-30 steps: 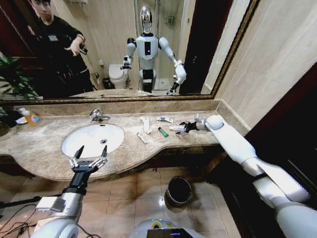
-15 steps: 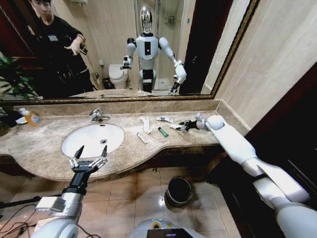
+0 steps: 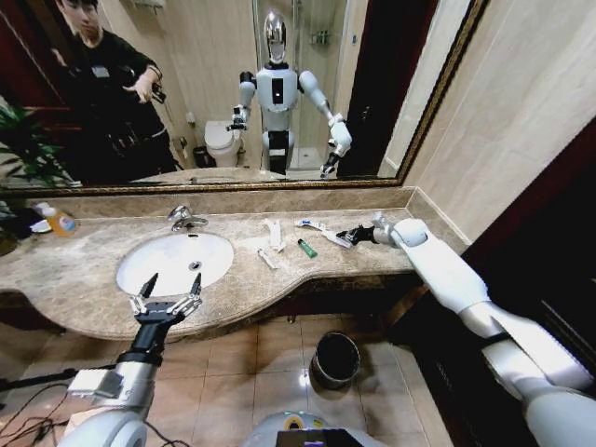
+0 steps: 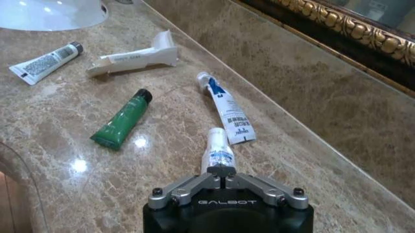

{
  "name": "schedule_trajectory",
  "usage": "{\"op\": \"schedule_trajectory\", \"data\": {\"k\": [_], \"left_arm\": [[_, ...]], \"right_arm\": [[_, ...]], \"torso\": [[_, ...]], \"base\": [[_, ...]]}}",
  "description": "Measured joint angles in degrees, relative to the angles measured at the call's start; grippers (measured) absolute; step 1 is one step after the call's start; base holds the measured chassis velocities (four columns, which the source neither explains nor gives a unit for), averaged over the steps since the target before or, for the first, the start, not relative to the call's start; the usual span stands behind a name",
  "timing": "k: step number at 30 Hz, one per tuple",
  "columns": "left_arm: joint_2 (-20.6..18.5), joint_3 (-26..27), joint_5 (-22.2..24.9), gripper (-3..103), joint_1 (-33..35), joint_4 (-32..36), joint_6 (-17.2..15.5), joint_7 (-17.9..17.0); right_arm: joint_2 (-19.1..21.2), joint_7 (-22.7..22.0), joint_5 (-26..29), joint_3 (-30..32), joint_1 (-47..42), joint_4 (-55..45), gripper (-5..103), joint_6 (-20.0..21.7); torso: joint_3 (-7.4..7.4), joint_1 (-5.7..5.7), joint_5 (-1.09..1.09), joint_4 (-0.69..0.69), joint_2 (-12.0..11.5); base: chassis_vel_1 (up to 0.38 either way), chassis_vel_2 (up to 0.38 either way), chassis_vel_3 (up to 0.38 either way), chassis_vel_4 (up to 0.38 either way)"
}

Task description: Pick up the trash from the sink and place it in the trash bin.

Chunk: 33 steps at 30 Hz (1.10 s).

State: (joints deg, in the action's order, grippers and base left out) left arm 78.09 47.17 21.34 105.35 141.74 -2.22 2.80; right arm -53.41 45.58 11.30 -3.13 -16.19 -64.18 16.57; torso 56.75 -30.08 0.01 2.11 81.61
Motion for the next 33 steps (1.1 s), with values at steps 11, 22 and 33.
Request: {"op": "schedule_trajectory", "data": {"k": [11,22,33], "left_arm": [[0.0,0.0,0.0,100,0.0,0.0,0.0,0.0],[0.0,0.0,0.0,100,0.0,0.0,0.0,0.0],[0.0,0.0,0.0,100,0.0,0.0,0.0,0.0]], "right_arm": [[0.5,-4.0,2.2,0.2,0.4,0.2,30,-0.6],[2.3,-2.9,3.6,3.2,-3.2,-0.4,68,-1.8],[1.4,-3.3,6.2,5.7,-6.6,0.2,94,-0.8]], "torso": [[0.01,-0.01,-0.01,0.0,0.0],[0.0,0.0,-0.01,-0.01,0.0],[0.0,0.0,-0.03,-0.01,0.0]], "base": [[0.0,0.0,0.0,0.0],[0.0,0.0,0.0,0.0],[0.0,0.0,0.0,0.0]]}}
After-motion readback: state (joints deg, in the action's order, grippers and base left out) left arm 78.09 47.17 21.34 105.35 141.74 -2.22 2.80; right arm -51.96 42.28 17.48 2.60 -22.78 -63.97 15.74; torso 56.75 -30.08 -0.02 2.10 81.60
